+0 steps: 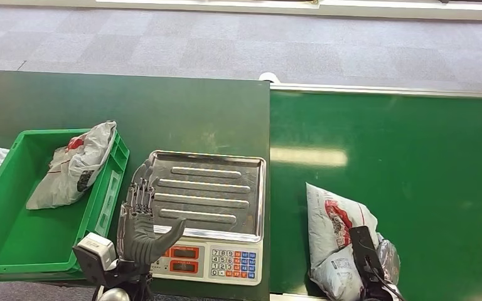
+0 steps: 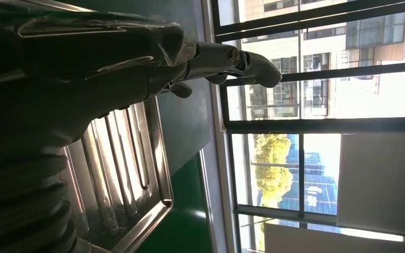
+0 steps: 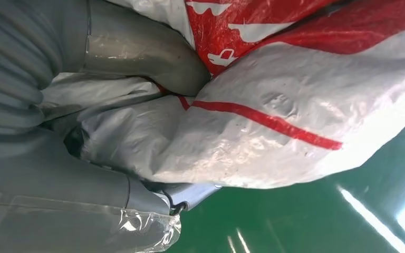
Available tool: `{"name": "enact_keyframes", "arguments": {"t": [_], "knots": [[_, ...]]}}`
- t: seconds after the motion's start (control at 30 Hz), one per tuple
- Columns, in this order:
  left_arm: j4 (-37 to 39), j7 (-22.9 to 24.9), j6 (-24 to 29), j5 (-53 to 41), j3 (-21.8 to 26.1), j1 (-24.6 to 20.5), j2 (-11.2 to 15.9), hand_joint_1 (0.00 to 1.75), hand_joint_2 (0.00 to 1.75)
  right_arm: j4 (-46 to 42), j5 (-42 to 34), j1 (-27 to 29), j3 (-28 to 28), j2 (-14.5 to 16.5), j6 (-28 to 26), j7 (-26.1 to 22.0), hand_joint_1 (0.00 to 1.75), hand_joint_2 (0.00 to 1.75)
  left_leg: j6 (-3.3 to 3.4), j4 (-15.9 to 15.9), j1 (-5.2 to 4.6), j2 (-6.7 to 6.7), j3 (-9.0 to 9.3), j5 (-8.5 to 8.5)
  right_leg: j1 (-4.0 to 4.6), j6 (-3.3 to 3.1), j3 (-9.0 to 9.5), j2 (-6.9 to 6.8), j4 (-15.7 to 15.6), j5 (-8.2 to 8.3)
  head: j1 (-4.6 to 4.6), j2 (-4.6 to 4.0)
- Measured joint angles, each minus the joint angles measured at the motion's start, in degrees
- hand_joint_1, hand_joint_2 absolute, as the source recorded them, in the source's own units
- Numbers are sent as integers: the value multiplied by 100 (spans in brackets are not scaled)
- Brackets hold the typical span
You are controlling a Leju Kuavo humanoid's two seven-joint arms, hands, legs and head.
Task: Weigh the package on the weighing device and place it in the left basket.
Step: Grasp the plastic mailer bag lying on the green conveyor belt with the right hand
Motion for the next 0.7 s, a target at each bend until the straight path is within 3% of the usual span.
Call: {"name": "enact_keyframes", "arguments": {"t": [0.4,0.7], "knots": [[86,-86,-118,-7,19,-24,-78,0,175,-1957,-332,769,-315,411,-392,-901,175,175,0,0,1,2,-17,0,1,-1,-21,3,1,0,-1,0],[182,-176,-203,-4,16,-77,-86,0,175,-3360,-246,1098,-51,568,-330,-1096,175,175,0,0,0,4,-19,0,0,-1,-20,4,1,0,-1,0]]}}
